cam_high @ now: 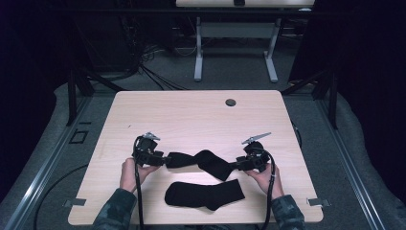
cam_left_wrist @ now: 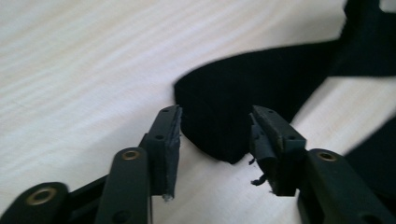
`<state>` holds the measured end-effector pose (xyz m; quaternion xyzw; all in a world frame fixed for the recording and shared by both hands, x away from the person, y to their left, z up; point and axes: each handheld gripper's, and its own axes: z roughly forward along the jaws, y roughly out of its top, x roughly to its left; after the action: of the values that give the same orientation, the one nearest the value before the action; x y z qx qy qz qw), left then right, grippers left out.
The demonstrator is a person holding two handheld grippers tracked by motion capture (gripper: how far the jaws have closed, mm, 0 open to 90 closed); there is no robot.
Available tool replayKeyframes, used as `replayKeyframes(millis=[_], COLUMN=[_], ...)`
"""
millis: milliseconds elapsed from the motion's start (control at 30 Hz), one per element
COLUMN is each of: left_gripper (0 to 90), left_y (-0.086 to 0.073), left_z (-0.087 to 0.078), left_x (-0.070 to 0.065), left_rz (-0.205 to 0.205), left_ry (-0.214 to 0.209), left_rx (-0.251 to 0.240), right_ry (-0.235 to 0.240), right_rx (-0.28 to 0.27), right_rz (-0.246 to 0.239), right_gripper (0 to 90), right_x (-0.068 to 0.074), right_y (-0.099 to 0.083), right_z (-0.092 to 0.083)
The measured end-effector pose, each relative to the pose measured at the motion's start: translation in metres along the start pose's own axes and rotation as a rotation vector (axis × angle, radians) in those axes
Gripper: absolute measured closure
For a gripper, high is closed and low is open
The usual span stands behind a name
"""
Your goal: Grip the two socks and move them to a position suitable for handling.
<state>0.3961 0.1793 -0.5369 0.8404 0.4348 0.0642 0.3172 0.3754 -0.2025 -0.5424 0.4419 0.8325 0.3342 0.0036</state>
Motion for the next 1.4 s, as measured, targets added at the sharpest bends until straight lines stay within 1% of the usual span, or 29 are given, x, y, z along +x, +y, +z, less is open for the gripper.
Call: replayKeyframes(millis=[33,67,100,133,167,200,233,267,300,333,367,433,467,500,567,600,633,733,800,833,900,1000,1100,1167,1267,1300,1333,1367,1400], left_gripper=[50.6,49.0,49.2,49.2,51.6,55.3,61.8,67.3,71.5,72.9,73.6,75.3,76.1,77.5,80.5,80.5,81.8,84.5,85.0,85.3,85.5,85.9,86.0,86.1,86.2,86.2,86.2,86.2,86.2], left_y=[0.002,0.004,0.004,0.005,0.005,0.005,0.005,0.005,0.005,0.004,0.003,0.002,0.001,0.001,0.000,-0.001,-0.001,-0.003,-0.004,-0.004,-0.004,-0.004,-0.004,-0.004,-0.004,-0.004,-0.004,-0.004,-0.004], left_z=[0.003,0.009,0.009,0.013,0.015,0.019,0.021,0.023,0.025,0.027,0.028,0.028,0.028,0.028,0.028,0.028,0.028,0.028,0.028,0.028,0.028,0.028,0.028,0.028,0.029,0.028,0.028,0.028,0.028], left_x=[0.000,-0.001,-0.001,-0.001,-0.001,-0.002,-0.002,-0.003,-0.005,-0.006,-0.007,-0.007,-0.007,-0.007,-0.006,-0.005,-0.005,-0.005,-0.004,-0.004,-0.003,-0.003,-0.003,-0.003,-0.003,-0.003,-0.003,-0.003,-0.003], left_rz=[0.006,0.012,0.012,0.018,0.021,0.026,0.026,0.040,0.044,0.055,0.052,0.055,0.055,0.056,0.056,0.057,0.058,0.052,0.049,0.049,0.046,0.046,0.045,0.035,0.037,0.039,0.039,0.038,0.038], left_ry=[0.010,0.032,0.032,0.038,0.038,0.055,0.058,0.047,0.051,0.052,0.053,0.059,0.051,0.055,0.053,0.054,0.058,0.061,0.055,0.055,0.053,0.053,0.054,0.050,0.054,0.053,0.053,0.049,0.049], left_rx=[0.013,0.036,0.036,0.047,0.050,0.056,0.064,0.082,0.088,0.098,0.098,0.093,0.095,0.094,0.092,0.089,0.087,0.077,0.069,0.069,0.067,0.068,0.068,0.065,0.064,0.065,0.065,0.065,0.065], right_ry=[-0.013,-0.045,-0.045,-0.056,-0.066,-0.075,-0.079,-0.087,-0.100,-0.095,-0.098,-0.113,-0.101,-0.105,-0.102,-0.102,-0.100,-0.112,-0.105,-0.105,-0.097,-0.086,-0.084,-0.085,-0.084,-0.078,-0.086,-0.072,-0.072], right_rx=[0.013,0.074,0.074,0.087,0.095,0.091,0.113,0.122,0.141,0.132,0.134,0.159,0.141,0.144,0.147,0.131,0.137,0.122,0.135,0.116,0.124,0.121,0.121,0.119,0.116,0.124,0.127,0.128,0.128], right_rz=[0.009,0.006,0.006,0.002,0.002,0.011,0.000,-0.004,-0.018,-0.010,0.000,-0.024,-0.012,-0.024,-0.022,-0.018,-0.030,-0.030,-0.038,-0.021,-0.029,-0.031,-0.031,-0.028,-0.024,-0.029,-0.031,-0.023,-0.023], right_gripper=[52.8,52.8,52.8,53.6,55.3,56.5,58.3,59.4,61.2,62.8,64.0,66.2,67.4,69.0,70.8,72.0,74.2,80.2,82.2,82.8,84.3,85.3,85.7,85.8,86.0,85.9,85.6,82.6,82.6], right_x=[0.002,0.006,0.006,0.007,0.009,0.011,0.012,0.013,0.014,0.015,0.017,0.016,0.016,0.014,0.014,0.014,0.013,0.013,0.011,0.011,0.010,0.010,0.009,0.009,0.009,0.008,0.007,0.007,0.007], right_y=[0.002,0.006,0.006,0.006,0.007,0.007,0.007,0.008,0.008,0.008,0.007,0.006,0.005,0.005,0.004,0.003,0.003,0.002,0.002,0.001,0.001,0.000,0.000,0.000,0.000,0.001,0.000,0.001,0.001], right_z=[0.003,0.011,0.011,0.013,0.016,0.019,0.020,0.021,0.022,0.023,0.026,0.025,0.027,0.026,0.025,0.026,0.025,0.026,0.025,0.026,0.025,0.025,0.025,0.025,0.025,0.025,0.024,0.024,0.024])
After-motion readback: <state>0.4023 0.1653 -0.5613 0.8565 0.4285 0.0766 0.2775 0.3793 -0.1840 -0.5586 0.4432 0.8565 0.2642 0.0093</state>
